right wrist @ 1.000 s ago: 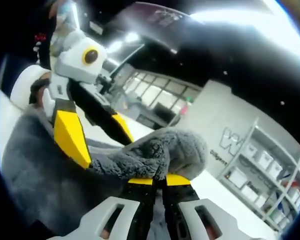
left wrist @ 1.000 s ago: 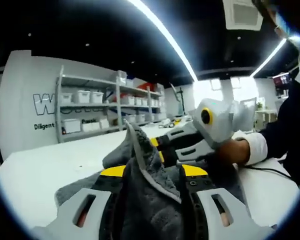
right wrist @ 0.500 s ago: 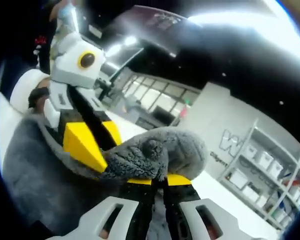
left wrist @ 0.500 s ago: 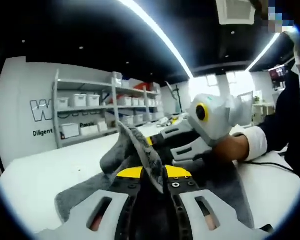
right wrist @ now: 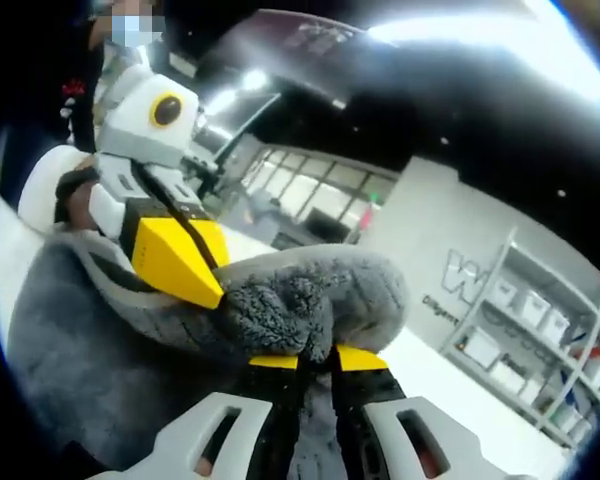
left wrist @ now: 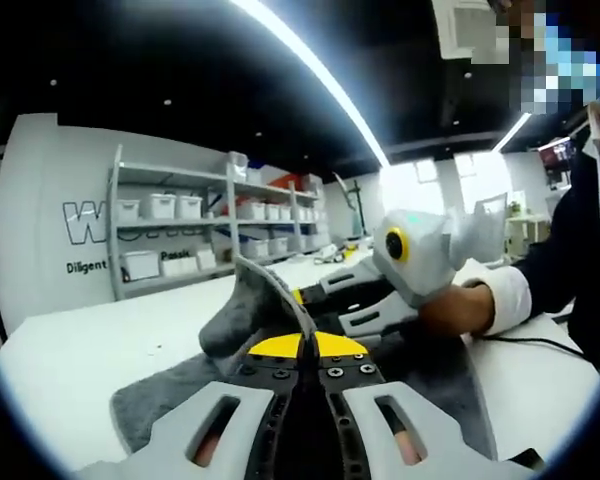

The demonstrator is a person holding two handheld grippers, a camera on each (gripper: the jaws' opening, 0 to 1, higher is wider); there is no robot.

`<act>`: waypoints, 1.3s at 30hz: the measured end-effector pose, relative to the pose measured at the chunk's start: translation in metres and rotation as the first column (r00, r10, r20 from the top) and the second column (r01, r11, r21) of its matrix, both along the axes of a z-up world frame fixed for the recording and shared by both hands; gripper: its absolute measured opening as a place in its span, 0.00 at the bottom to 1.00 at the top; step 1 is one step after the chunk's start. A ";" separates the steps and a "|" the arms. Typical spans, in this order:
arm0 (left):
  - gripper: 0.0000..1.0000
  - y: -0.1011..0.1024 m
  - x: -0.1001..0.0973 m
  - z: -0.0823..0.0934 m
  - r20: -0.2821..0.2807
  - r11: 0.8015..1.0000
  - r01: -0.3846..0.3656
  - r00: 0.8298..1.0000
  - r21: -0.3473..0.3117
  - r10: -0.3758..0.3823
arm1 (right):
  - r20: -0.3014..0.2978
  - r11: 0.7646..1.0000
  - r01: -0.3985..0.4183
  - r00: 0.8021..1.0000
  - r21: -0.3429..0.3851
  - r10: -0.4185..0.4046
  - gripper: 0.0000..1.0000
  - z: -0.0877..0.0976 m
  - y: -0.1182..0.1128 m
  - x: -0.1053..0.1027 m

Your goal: Open the folded towel by lifting each exposed corner and separating the folded layers until the towel lies flat within the target outline without major curled edges

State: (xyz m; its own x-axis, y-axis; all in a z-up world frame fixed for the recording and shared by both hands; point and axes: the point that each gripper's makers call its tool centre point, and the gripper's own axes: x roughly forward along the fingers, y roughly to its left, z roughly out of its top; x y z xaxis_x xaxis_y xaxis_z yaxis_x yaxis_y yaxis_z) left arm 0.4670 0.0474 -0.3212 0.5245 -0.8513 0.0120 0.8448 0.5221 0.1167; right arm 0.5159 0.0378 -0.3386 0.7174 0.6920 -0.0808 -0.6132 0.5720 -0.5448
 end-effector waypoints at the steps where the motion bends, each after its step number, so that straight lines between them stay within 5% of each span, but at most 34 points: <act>1: 0.02 -0.001 -0.001 0.000 -0.001 1.000 0.003 1.000 0.001 -0.003 | -0.005 1.000 0.001 1.000 0.001 -0.001 0.06 -0.001 0.000 0.000; 5: 0.02 -0.002 -0.003 0.001 0.002 1.000 0.007 1.000 0.000 -0.007 | -0.009 1.000 0.006 1.000 -0.001 -0.006 0.08 -0.002 0.000 0.001; 10: 0.02 0.004 0.002 0.005 0.028 1.000 -0.030 0.999 -0.007 0.030 | -0.083 0.997 0.071 0.994 -0.026 -0.073 0.11 -0.012 -0.013 0.008; 15: 0.02 0.023 0.017 0.011 0.045 0.992 -0.117 0.992 -0.041 0.119 | -0.266 0.985 0.083 0.963 0.151 -0.040 0.16 -0.014 -0.025 0.006; 18: 0.02 0.026 0.022 0.004 0.011 0.992 -0.126 0.992 -0.030 0.126 | -0.336 0.958 0.079 0.942 0.276 0.018 0.28 -0.006 -0.025 0.004; 23: 0.02 0.025 0.024 0.002 0.056 0.988 -0.153 0.987 0.015 0.152 | -0.393 0.892 0.051 0.908 0.449 0.146 0.33 0.005 -0.020 -0.003; 25: 0.02 0.021 0.021 0.001 0.123 0.983 -0.165 0.980 0.084 0.154 | -0.430 0.830 0.048 0.871 0.556 0.238 0.36 0.012 -0.016 -0.005; 28: 0.02 0.014 0.017 -0.004 0.208 0.968 -0.183 0.967 0.174 0.145 | -0.429 0.779 0.042 0.852 0.626 0.299 0.45 0.019 -0.013 -0.005; 35: 0.02 -0.003 0.010 -0.016 0.253 0.954 -0.166 0.962 0.250 0.102 | -0.431 0.771 0.042 0.848 0.636 0.309 0.75 0.020 -0.003 -0.006; 39: 0.02 -0.007 0.007 -0.019 0.275 0.946 -0.167 0.957 0.278 0.088 | -0.446 0.759 0.053 0.835 0.649 0.323 0.80 0.020 -0.002 -0.006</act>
